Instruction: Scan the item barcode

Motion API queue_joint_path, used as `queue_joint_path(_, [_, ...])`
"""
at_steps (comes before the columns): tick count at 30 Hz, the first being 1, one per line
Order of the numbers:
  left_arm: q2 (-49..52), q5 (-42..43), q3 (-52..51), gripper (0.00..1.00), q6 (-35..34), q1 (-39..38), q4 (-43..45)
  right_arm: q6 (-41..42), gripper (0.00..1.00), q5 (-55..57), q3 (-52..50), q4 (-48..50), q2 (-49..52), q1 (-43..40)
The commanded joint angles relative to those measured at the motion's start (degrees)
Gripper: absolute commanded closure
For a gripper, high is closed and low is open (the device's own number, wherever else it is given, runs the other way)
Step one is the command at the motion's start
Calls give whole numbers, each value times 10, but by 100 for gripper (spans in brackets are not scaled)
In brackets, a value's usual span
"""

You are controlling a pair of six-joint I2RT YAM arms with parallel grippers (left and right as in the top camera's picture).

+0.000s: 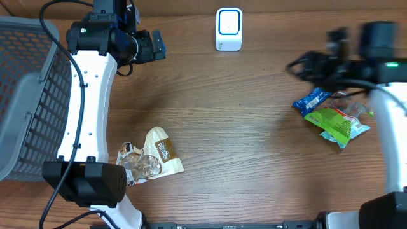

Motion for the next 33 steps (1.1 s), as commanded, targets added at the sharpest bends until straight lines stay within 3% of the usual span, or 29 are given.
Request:
queue_joint_path(1, [1,-1,8,0,-6,-2,0,-1,27,-15,-47,31,7,90])
queue_joint_path(13, [1,-2,8,0,-6,-2,0,112,23,-19,-136,297,131,320])
queue_joint_path(20, [1,20,8,0,-6,-2,-3,92,24,-36,-136,353,161,391])
queue_joint_path(24, [-1,58,16,0,-4,1,-15,82,24,43,-136,369,162,429])
queue_joint_path(31, [-2,66,104,0,-17,62,-106,58,21,104,-136,415,211,478])
queue_joint_path(33, [-2,66,123,0,-30,90,-128,56,26,105,-136,434,226,480])
